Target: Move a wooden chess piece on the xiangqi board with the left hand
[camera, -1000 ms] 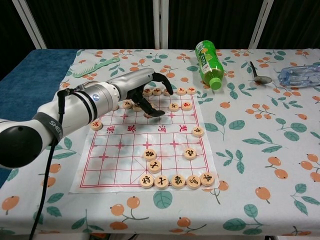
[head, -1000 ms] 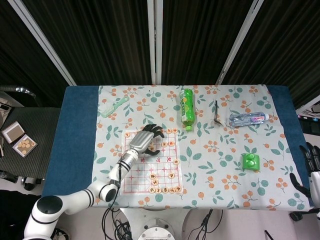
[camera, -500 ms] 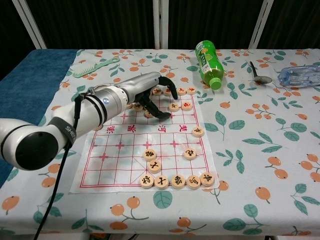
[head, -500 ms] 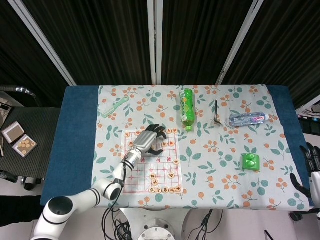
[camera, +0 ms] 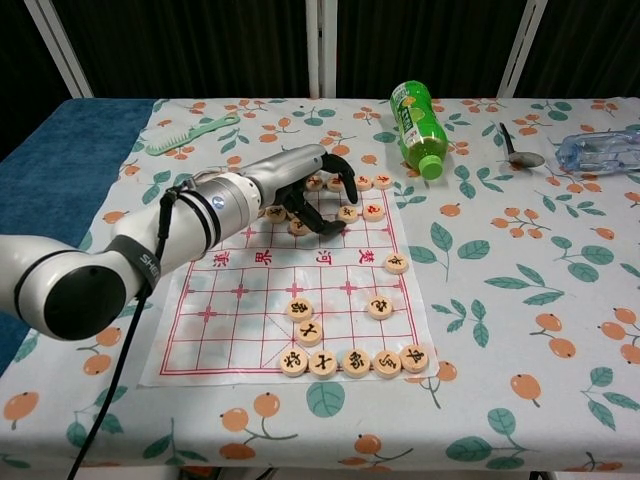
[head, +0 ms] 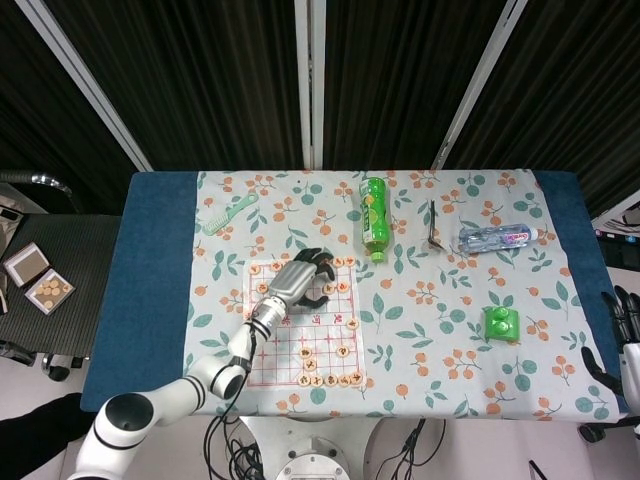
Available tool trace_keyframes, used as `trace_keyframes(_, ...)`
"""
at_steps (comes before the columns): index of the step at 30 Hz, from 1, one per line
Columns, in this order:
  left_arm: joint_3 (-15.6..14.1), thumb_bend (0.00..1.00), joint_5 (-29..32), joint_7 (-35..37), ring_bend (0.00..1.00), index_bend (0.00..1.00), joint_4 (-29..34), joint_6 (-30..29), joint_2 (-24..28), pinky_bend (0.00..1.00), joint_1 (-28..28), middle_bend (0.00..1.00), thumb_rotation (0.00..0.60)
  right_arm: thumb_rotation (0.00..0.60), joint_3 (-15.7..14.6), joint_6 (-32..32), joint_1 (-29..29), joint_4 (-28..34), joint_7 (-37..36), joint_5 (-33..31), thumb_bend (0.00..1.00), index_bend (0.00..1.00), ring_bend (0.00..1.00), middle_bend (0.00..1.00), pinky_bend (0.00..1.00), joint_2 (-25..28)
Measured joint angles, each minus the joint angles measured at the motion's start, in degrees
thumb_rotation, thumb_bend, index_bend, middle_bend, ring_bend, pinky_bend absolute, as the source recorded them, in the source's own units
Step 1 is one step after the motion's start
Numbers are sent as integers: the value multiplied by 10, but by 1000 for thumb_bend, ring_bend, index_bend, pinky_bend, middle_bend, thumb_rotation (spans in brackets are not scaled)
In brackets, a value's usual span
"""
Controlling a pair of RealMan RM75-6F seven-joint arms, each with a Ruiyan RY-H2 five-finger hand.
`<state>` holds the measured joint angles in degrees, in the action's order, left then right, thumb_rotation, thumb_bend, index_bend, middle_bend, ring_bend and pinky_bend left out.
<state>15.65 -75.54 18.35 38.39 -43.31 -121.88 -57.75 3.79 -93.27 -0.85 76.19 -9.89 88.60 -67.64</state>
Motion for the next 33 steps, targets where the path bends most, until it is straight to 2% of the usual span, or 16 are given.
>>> trace_keyframes(6,0,330,1,12,0,416,-7,3,-5,0,-1,127,600,600,-1,6,0,-2,1,-3,254,0,0,0,0,-1)
trace_keyframes(15,-2,342,-4,31,0,510,-15,-3,-7,0,-2,141,600,600,0,8,1,-3,1,-4,254,0,0,0,0,-3)
trace_keyframes(26,-1,339,-8,37,0,542,-9,-20,0,0,-1,155,600,600,0,11,2,2,8,-4,253,0,0,0,0,-2)
trace_keyframes(33,10,338,-6,28,0,546,11,-26,7,0,-10,155,600,600,1,6,2,5,10,-1,254,0,0,0,0,-1)
